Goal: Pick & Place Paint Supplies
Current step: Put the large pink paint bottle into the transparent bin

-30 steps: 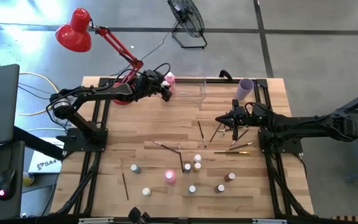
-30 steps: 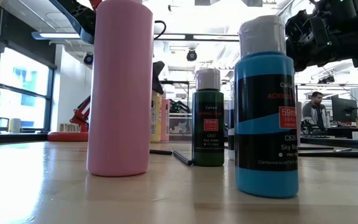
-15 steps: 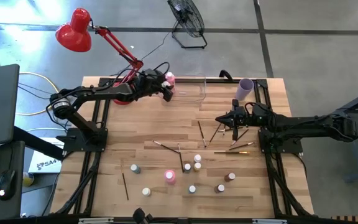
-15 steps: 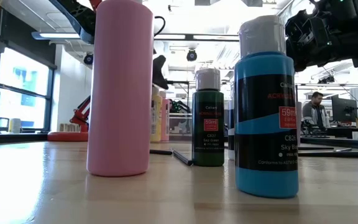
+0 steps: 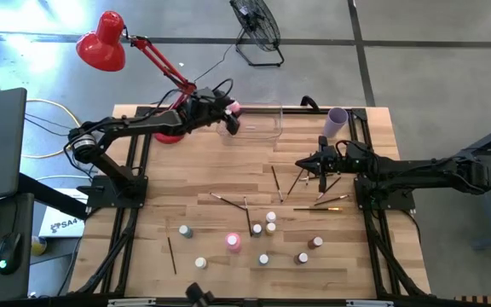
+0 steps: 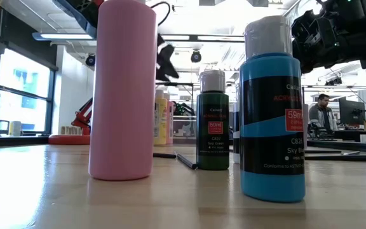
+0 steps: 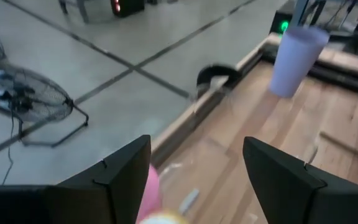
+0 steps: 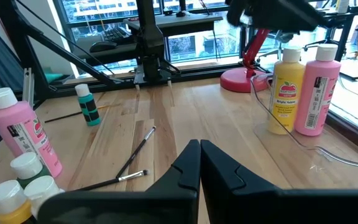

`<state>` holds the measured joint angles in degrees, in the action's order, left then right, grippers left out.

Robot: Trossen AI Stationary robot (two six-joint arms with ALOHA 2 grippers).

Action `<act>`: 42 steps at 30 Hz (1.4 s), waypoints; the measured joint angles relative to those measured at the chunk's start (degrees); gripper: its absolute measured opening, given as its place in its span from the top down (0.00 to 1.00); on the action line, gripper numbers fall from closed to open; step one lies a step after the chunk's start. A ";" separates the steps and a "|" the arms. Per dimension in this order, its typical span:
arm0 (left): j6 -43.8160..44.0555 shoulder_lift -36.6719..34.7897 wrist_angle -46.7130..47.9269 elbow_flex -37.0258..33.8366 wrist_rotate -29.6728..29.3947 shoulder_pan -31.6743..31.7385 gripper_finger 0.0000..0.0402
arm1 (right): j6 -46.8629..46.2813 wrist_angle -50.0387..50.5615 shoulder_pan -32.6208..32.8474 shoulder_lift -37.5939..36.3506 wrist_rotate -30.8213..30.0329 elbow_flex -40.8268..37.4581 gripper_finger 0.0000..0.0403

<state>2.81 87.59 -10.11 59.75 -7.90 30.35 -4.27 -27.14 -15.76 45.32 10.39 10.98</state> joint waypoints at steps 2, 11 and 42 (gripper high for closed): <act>0.00 0.00 -0.01 1.56 0.07 -0.02 0.37 | 0.00 0.01 0.00 0.00 0.02 0.00 0.99; 5.92 0.00 1.62 5.18 6.10 -0.05 0.37 | 0.00 0.01 0.00 0.00 0.01 0.01 0.99; -4.75 -13.51 26.53 5.07 1.32 -9.77 0.37 | -0.01 0.00 0.00 0.00 0.02 0.00 0.99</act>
<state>-1.94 74.08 16.42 64.82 -6.58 20.58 -4.28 -27.15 -15.76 45.32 10.41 10.98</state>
